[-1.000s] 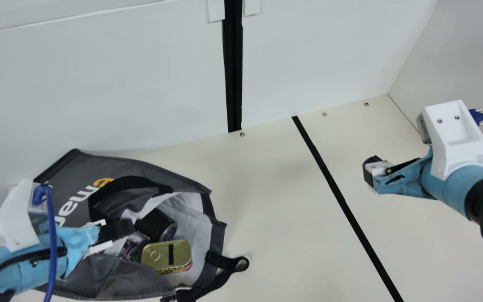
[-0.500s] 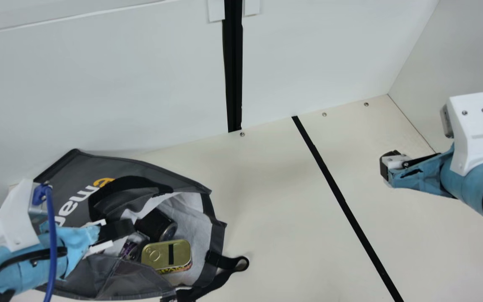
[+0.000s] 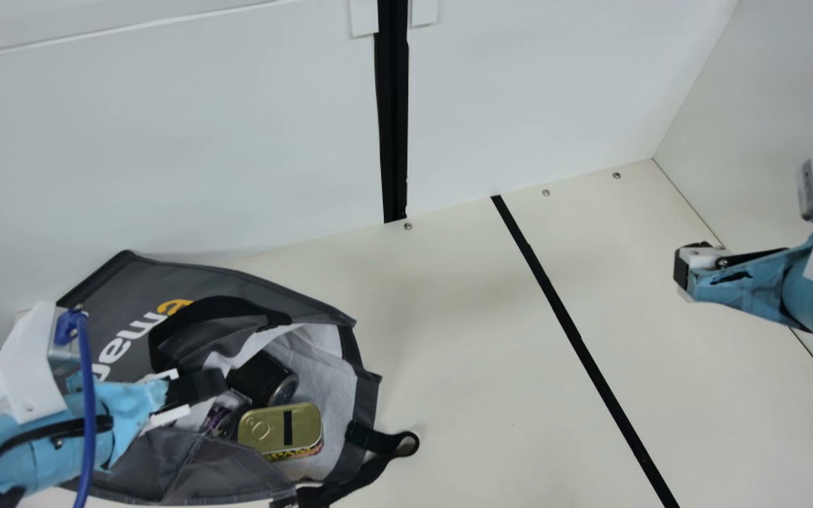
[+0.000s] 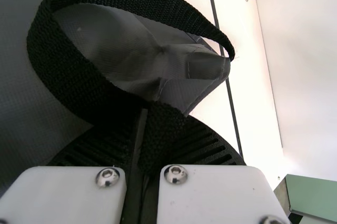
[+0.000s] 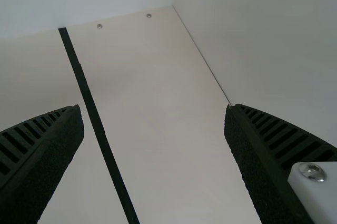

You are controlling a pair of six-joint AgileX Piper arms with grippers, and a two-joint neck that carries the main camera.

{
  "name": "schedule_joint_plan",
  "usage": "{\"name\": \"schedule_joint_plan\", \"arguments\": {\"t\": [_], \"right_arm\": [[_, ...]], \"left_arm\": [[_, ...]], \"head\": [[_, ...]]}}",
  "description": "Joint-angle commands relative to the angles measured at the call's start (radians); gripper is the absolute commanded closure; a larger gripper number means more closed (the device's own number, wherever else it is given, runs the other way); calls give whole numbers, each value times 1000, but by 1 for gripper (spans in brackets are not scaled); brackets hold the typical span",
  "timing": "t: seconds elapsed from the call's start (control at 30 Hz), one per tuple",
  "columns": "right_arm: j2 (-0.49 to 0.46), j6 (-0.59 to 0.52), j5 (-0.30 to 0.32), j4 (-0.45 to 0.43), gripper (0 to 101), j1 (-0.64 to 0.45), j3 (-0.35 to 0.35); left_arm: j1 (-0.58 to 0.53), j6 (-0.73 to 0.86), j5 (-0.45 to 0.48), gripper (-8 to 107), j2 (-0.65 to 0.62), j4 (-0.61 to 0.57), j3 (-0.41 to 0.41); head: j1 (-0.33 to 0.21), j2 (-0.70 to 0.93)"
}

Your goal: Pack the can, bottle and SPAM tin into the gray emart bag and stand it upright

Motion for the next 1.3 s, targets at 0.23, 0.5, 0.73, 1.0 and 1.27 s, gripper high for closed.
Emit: {"name": "schedule_joint_plan", "arguments": {"t": [0.23, 0.5, 0.73, 1.0, 1.27], "right_arm": [[16, 4, 63, 69, 6, -28, -73], [33, -2, 113, 108, 6, -55, -121], [45, -5, 126, 127, 6, -67, -143], [51, -6, 126, 138, 6, -69, -146], [53, -23, 126, 167, 6, -61, -134]], "left_arm": [[0, 0, 0, 107, 0, 0, 0], [0, 0, 0, 107, 0, 0, 0], [0, 0, 0, 107, 0, 0, 0], [0, 0, 0, 107, 0, 0, 0], [0, 0, 0, 107, 0, 0, 0]], "head": [[-23, -2], [-23, -2], [-23, -2], [-23, -2], [-23, -2]]}}
